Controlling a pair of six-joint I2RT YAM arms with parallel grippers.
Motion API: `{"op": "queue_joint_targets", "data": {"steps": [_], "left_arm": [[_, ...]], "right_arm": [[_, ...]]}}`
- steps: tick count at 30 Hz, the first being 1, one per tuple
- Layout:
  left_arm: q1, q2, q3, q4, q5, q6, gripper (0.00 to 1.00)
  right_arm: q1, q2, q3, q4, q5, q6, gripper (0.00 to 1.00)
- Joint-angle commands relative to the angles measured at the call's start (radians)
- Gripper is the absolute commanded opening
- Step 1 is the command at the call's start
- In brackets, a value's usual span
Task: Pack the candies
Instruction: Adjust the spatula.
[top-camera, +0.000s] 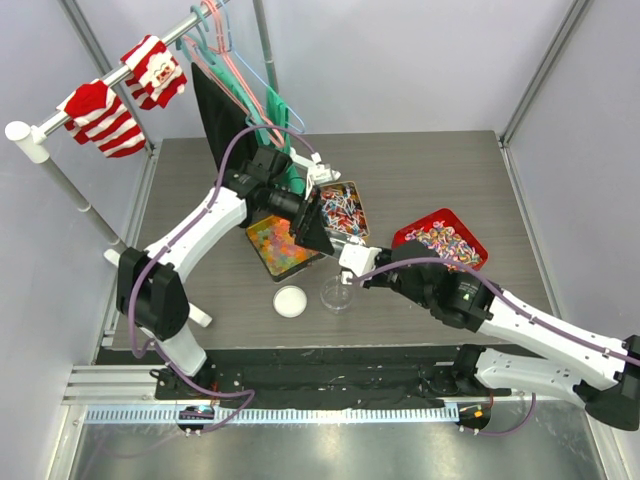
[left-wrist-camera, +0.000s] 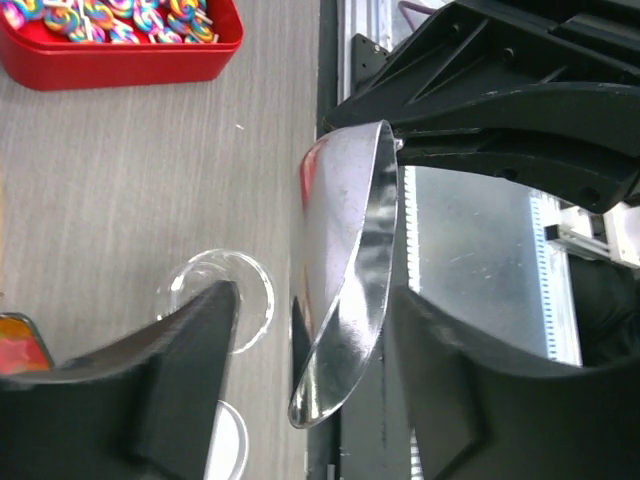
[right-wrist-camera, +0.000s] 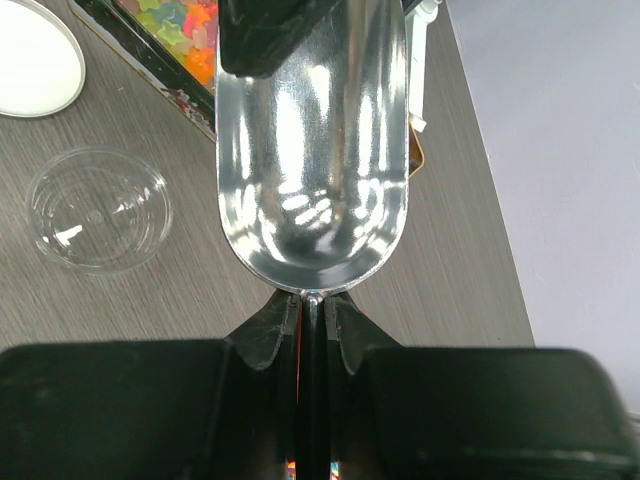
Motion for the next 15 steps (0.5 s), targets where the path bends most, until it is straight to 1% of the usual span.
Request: {"op": "queue_joint_targets", "data": {"steps": [1, 3, 4, 6, 7, 10, 11, 13, 14, 15], "left_arm": [[0.050, -0.013, 0.027, 0.038, -0.048, -0.040, 0.80], [0.085, -0.024, 0.026, 0.052, -0.075, -0.054, 0.87], [0.123, -0.027, 0.026, 0.054, -0.110, -0.052, 0.88], [0.154, -0.040, 0.023, 0.054, -0.153, -0.059, 0.91], [0.188, -0.044, 0.020, 0.054, -0.179, -0.055, 0.92], [0.219, -0.075, -0.012, 0.074, -0.326, -0.068, 0.94], [0.236, -0.084, -0.043, 0.078, -0.405, -0.062, 0.94], [0.239, -0.119, -0.083, 0.115, -0.504, -0.055, 0.94], [0.239, -0.132, -0.127, 0.129, -0.562, -0.057, 0.95], [0.239, -0.141, -0.147, 0.149, -0.651, -0.051, 0.96]], "right_arm": [[-0.001, 0.002, 0.019, 0.076, 0.038, -0.009, 0.01], [-0.003, 0.001, 0.007, 0.080, 0.048, -0.011, 0.01], [-0.001, 0.001, 0.004, 0.080, 0.054, -0.012, 0.01], [-0.003, 0.002, -0.003, 0.083, 0.061, -0.014, 0.01], [-0.001, 0.005, -0.004, 0.081, 0.063, -0.018, 0.01], [-0.001, 0.019, -0.004, 0.080, 0.075, -0.024, 0.01], [-0.001, 0.027, -0.003, 0.081, 0.080, -0.027, 0.01], [-0.003, 0.042, 0.003, 0.081, 0.093, -0.032, 0.01], [-0.003, 0.064, 0.013, 0.080, 0.098, -0.037, 0.01], [-0.003, 0.077, 0.019, 0.080, 0.104, -0.038, 0.01]]}}
